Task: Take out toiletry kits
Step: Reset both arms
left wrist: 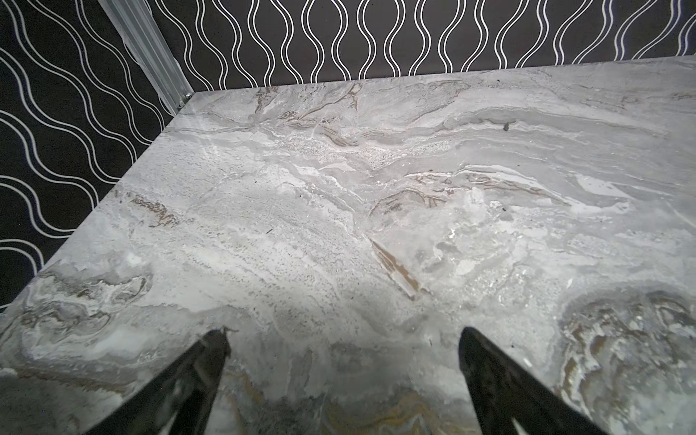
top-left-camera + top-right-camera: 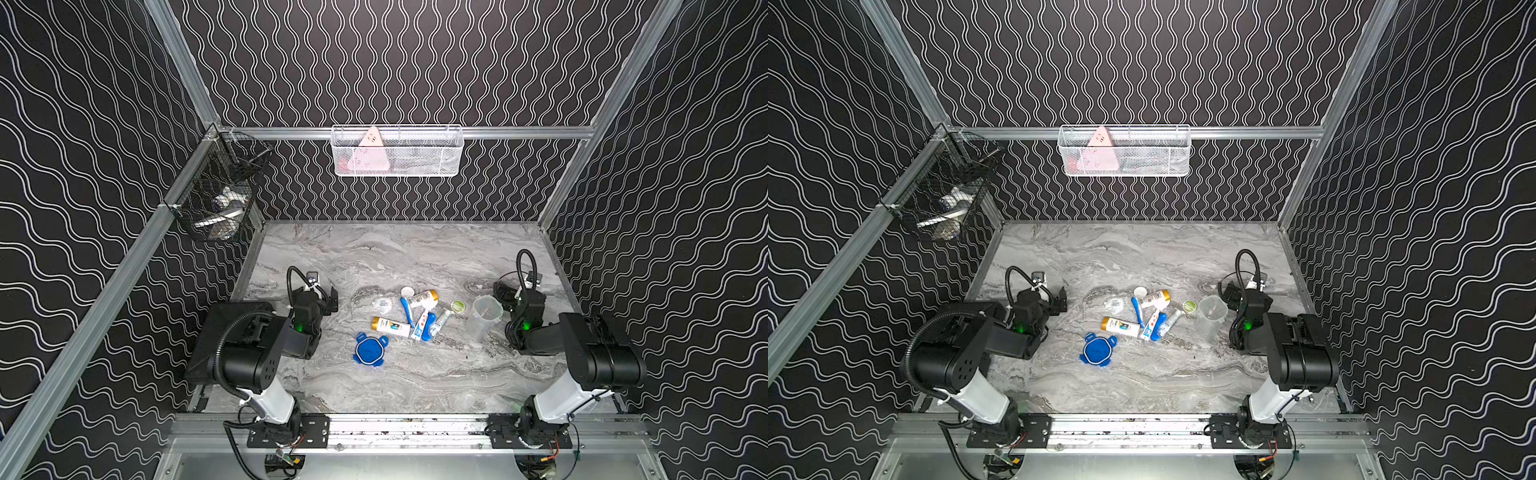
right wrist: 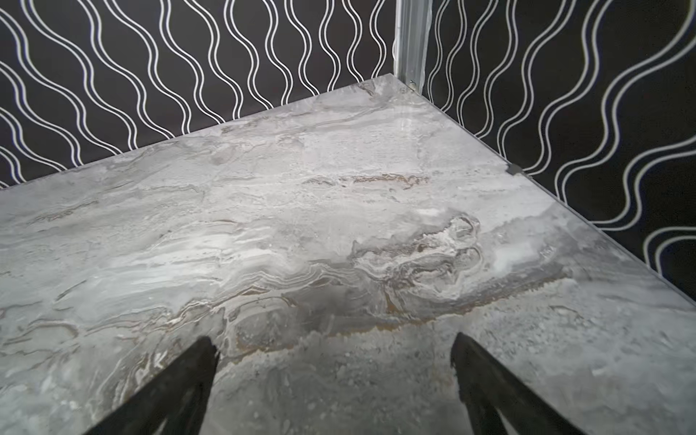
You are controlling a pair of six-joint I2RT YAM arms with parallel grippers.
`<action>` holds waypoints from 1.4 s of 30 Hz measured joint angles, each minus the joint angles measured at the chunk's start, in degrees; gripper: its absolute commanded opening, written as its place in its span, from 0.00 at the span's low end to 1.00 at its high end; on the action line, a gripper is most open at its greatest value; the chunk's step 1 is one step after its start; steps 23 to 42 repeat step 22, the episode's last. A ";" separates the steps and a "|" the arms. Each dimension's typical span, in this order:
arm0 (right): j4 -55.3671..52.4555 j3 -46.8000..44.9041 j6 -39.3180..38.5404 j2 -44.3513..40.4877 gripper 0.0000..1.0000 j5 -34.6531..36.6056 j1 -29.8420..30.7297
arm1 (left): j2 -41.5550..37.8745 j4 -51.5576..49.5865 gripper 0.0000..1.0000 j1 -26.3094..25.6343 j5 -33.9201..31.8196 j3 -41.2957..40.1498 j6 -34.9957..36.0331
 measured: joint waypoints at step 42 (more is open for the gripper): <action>-0.33 0.63 -0.83 0.24 1.00 0.00 0.39 | 0.07 -0.02 0.99 0.00 0.04 0.02 0.00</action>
